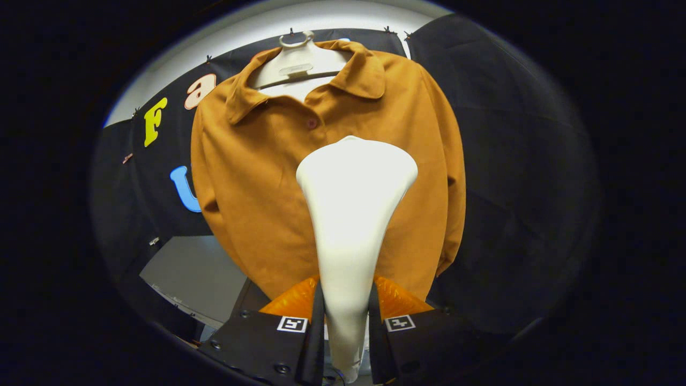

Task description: Iron the clothes twice with a garment steamer, once on the left side and once on the right side.

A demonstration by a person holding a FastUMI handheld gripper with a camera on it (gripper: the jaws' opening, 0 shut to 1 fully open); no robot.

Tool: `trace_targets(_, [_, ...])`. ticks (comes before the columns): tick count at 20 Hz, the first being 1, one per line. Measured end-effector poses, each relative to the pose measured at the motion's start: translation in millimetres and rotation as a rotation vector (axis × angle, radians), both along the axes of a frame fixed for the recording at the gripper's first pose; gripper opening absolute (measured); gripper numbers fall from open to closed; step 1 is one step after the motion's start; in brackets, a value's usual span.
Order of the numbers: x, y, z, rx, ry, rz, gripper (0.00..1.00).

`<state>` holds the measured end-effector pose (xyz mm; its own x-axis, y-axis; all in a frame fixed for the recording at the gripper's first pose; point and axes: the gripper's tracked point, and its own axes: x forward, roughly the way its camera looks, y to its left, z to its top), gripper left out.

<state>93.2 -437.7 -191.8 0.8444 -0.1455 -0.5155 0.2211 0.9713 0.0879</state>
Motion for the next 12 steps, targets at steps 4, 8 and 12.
trace_targets(4, [20,-31,10,0.008,-0.031,-0.017,0.37])
trace_targets(8, [35,-39,-2,0.044,-0.018,0.003,0.38])
trace_targets(12, [30,-36,-29,0.078,0.026,0.046,0.37])
